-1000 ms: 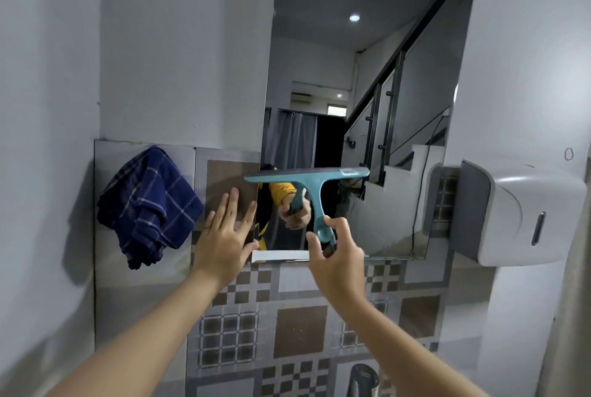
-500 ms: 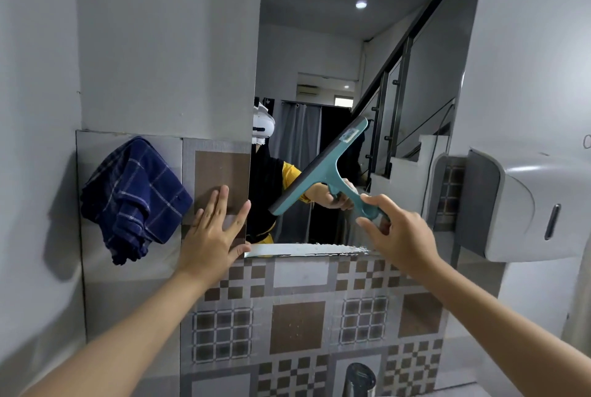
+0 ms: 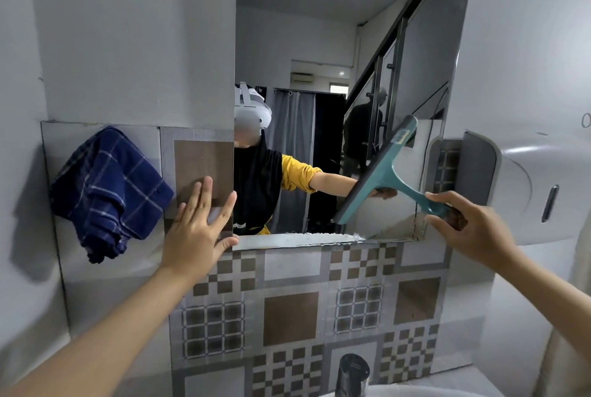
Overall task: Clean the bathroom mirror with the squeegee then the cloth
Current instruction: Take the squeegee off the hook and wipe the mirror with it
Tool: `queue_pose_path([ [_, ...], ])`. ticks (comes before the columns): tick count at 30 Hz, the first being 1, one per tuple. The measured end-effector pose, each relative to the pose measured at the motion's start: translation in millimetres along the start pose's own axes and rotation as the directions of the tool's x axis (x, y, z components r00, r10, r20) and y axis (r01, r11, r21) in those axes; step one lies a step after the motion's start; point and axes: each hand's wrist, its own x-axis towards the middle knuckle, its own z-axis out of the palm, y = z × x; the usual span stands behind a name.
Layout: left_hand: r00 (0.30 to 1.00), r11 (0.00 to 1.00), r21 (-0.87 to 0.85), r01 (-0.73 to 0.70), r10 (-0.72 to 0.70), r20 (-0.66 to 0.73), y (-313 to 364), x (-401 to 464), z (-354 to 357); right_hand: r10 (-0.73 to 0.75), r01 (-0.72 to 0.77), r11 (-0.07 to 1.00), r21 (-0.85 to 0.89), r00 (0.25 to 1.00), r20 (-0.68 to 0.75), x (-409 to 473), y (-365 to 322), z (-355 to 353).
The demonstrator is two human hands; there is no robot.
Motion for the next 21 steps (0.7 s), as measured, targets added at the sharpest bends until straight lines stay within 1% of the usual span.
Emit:
queue_pose_path([
  [4, 1.000, 1.000, 0.001, 0.000, 0.000, 0.000, 0.5, -0.6, 0.5, 0.059, -0.059, 0.998, -0.011, 0.998, 0.010, -14.7, 17.5, -8.4],
  [7, 1.000, 1.000, -0.005, 0.007, -0.007, 0.010, 1.4, -0.4, -0.3, 0.102, -0.102, 0.995, 0.006, 0.995, -0.012, -21.1, 13.0, -5.5],
  [9, 1.000, 1.000, -0.009, 0.010, -0.010, 0.020, 1.8, -0.1, -0.9, 0.161, -0.159, 0.986, 0.045, 0.986, -0.033, -26.2, 6.6, -1.4],
  [12, 1.000, 1.000, -0.021, 0.010, -0.010, 0.029, 1.9, 0.1, -1.1, 0.260, -0.256, 0.956, 0.143, 0.966, -0.007, -36.4, -2.0, 7.1],
  [16, 0.999, 1.000, -0.029, 0.012, -0.011, 0.036, 1.8, 0.3, -0.6, 0.432, -0.425, 0.849, 0.314, 0.900, 0.051, -49.8, -17.4, 21.7],
  [19, 0.999, 0.999, -0.031, 0.010, -0.008, 0.038, 1.4, 0.4, -0.1, 0.514, -0.489, 0.755, 0.438, 0.855, 0.069, -59.3, -33.9, 36.1],
  [21, 0.999, 0.999, -0.038, 0.007, -0.006, 0.036, 1.4, 0.4, 0.5, 0.582, -0.531, 0.682, 0.503, 0.810, 0.067, -63.0, -47.0, 46.2],
])
